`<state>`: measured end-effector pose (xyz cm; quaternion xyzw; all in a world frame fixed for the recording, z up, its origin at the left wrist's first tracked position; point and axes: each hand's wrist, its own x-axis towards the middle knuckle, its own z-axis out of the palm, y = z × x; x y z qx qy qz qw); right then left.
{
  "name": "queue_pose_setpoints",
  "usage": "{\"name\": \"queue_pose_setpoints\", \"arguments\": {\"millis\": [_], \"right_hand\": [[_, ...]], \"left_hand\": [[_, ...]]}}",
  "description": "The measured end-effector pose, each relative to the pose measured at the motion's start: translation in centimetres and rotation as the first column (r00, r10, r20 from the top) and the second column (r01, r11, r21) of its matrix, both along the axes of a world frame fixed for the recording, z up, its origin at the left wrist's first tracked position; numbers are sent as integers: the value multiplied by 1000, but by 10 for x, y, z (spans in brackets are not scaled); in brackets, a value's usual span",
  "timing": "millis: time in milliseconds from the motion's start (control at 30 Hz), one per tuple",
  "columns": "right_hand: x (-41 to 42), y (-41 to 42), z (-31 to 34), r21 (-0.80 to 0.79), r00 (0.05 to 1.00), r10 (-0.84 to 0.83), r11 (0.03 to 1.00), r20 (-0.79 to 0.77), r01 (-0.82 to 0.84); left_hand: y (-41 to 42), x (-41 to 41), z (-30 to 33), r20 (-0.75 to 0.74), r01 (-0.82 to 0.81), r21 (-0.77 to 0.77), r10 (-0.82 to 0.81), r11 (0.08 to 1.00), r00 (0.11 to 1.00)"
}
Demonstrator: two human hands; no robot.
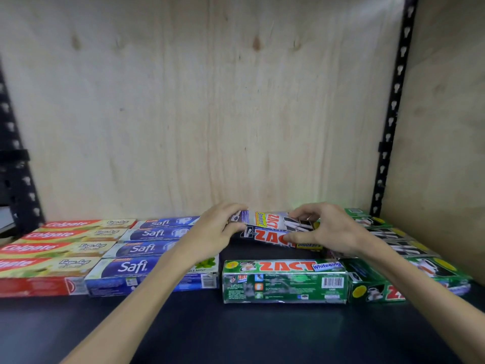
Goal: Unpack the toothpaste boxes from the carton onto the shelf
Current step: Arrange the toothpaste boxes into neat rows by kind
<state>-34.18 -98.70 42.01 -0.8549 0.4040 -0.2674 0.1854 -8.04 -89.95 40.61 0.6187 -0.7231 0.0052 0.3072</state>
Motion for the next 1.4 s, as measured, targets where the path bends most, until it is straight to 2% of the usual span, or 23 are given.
{"name": "queue_pose_setpoints", "arguments": {"millis": [167,367,500,567,667,767,833,1000,1133,1200,1267,1400], "right_hand": [[14,20,7,-195,984,-132,969,120,154],[39,35,-2,-343,948,-234,890,218,299],[52,34,-6,-363,919,-279,856,278,369],[58,37,-6,-375,915,-290,844,281,383],[67,45,-7,-403,911,-317,822,262,402],[74,52,-5,-361,920,-317,851,230,383],[75,58,-4,-310,937,-264,893,227,327],[69,70,1,-244,978,-88,961,188,133],[58,53,0,-125,963,40,992,266,-7],[51,39,-4,-179,962,47,984,267,2],[41,21,-7,-264,983,34,965,183,16],[19,-11,-3,-256,997,79,963,-22,-82]], "left_hand": [[-1,-14,-2,-251,-217,-182,168,959,953],[4,-25,2,-434,-359,-40,308,932,847],[1,-29,0,-615,-181,120,217,976,758],[-3,-32,-1,-704,-63,117,128,991,699],[-4,-41,3,-841,80,86,30,993,540],[-4,-45,2,-915,94,39,-2,995,404],[-5,-45,2,-931,96,17,-19,995,364],[0,-36,6,-932,115,8,-35,993,362],[0,-26,9,-899,131,62,-2,989,437],[2,-22,11,-870,125,109,33,986,492],[2,-18,14,-857,140,160,67,977,510],[9,-18,24,-813,247,261,75,933,578]]}}
